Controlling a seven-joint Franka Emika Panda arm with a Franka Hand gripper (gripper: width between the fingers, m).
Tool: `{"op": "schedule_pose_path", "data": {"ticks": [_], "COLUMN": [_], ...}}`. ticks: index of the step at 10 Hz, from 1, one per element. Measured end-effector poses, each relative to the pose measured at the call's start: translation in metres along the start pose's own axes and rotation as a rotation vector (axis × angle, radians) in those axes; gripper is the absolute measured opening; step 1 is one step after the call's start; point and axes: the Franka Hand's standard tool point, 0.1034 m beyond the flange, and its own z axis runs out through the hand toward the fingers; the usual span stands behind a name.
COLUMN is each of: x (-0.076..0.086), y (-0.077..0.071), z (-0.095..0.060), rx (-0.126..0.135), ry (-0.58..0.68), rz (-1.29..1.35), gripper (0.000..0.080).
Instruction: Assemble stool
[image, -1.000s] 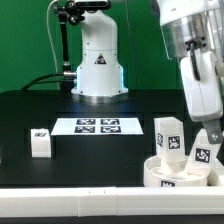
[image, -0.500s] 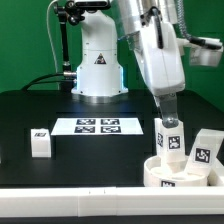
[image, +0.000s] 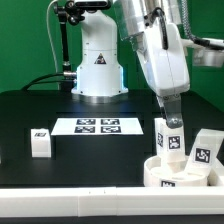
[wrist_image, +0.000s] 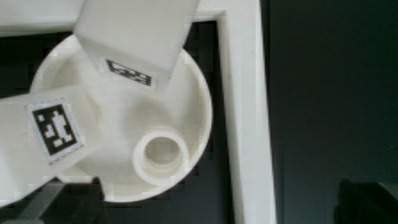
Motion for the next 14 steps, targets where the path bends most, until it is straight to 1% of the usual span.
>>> {"op": "schedule_pose_path", "data": {"ticks": [1, 2, 3, 4, 5, 6, 7, 10, 11, 12, 13, 14], "x": [0.008, 0.024, 0.044, 0.068, 0.091, 0.103, 0.101, 0.101, 0.101, 0.102, 0.103, 0.104], "y": [0.009, 0.013, 0.018, 0.027, 0.032, 0.032, 0.033, 0.033, 0.033, 0.033, 0.035, 0.036], "z": [0.002, 0.002, 0.002, 0.002, 0.0, -0.002, -0.001, -0.001, -0.001, 0.001, 0.003, 0.002], "rx": [-0.049, -0.069, -0.066, -0.066, -0.062, -0.062, -0.063, -0.064, -0.073, -0.124, -0.166, -0.172], "ry": [-0.004, -0.01, -0.007, 0.001, 0.0, 0.004, 0.002, 0.0, 0.004, 0.036, 0.049, 0.051], "rz": [-0.182, -0.319, -0.418, -0.463, -0.504, -0.517, -0.527, -0.583, -0.684, -0.925, -1.102, -1.211], "gripper": [0.0649, 0.0649, 0.0649, 0.0649, 0.0649, 0.0649, 0.0649, 0.0649, 0.0649, 0.0649, 0.0649, 0.0649]}}
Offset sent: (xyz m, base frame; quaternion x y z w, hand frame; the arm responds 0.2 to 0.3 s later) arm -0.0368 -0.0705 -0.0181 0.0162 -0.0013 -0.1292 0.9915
